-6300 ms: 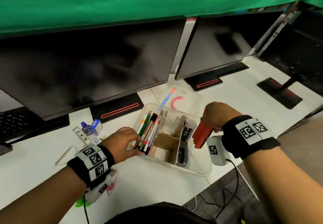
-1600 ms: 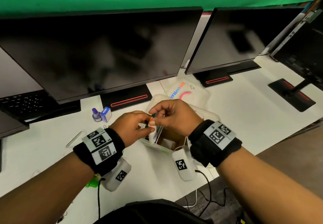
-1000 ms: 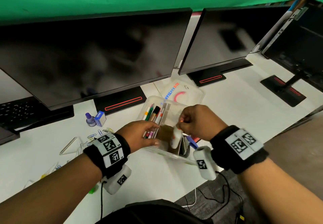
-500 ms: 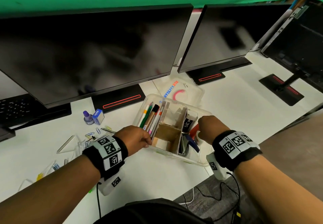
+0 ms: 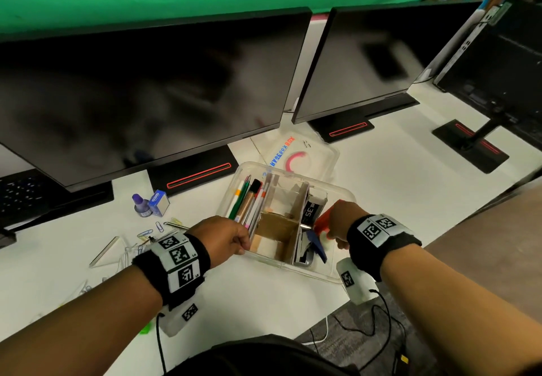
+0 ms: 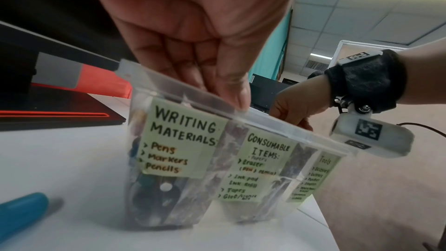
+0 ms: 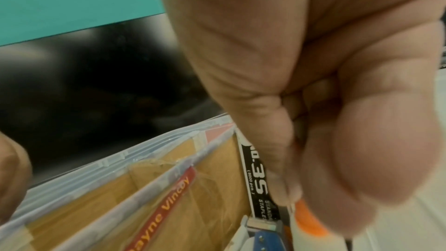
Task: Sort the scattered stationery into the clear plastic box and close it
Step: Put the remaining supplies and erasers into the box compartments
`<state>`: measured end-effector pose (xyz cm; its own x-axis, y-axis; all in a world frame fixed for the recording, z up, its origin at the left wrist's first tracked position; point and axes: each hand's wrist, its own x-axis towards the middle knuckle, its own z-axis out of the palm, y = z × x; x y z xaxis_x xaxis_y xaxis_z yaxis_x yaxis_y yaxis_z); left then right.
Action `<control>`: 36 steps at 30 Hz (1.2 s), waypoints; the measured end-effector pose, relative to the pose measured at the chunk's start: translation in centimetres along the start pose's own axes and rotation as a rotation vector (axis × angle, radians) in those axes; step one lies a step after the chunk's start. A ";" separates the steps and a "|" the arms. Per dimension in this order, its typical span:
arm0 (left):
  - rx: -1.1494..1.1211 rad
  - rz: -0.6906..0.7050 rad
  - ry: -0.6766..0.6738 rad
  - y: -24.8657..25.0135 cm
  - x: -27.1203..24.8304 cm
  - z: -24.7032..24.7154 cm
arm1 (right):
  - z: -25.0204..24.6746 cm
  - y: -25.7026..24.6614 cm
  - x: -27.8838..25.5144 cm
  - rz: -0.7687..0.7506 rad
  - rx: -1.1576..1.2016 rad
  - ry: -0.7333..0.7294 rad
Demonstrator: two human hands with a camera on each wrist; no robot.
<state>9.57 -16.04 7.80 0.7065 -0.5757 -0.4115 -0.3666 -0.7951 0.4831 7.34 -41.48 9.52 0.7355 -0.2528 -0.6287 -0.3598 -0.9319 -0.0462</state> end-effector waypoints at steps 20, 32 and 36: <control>-0.082 0.095 0.348 -5.2 -1.8 -0.3 | 0.7 -5.1 1.7 0.009 -0.348 -0.128; -0.111 -0.531 0.466 -17.8 0.8 -3.9 | -0.8 -20.1 -1.0 -0.530 -0.064 0.090; -0.101 -0.531 0.368 -18.3 1.4 -3.7 | 0.8 -25.8 1.1 -0.612 -0.005 0.049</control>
<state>19.49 -1.57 1.28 0.9434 0.0076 -0.3315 0.1353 -0.9215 0.3641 16.95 -17.55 9.40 0.8333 0.3167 -0.4531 0.1384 -0.9131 -0.3836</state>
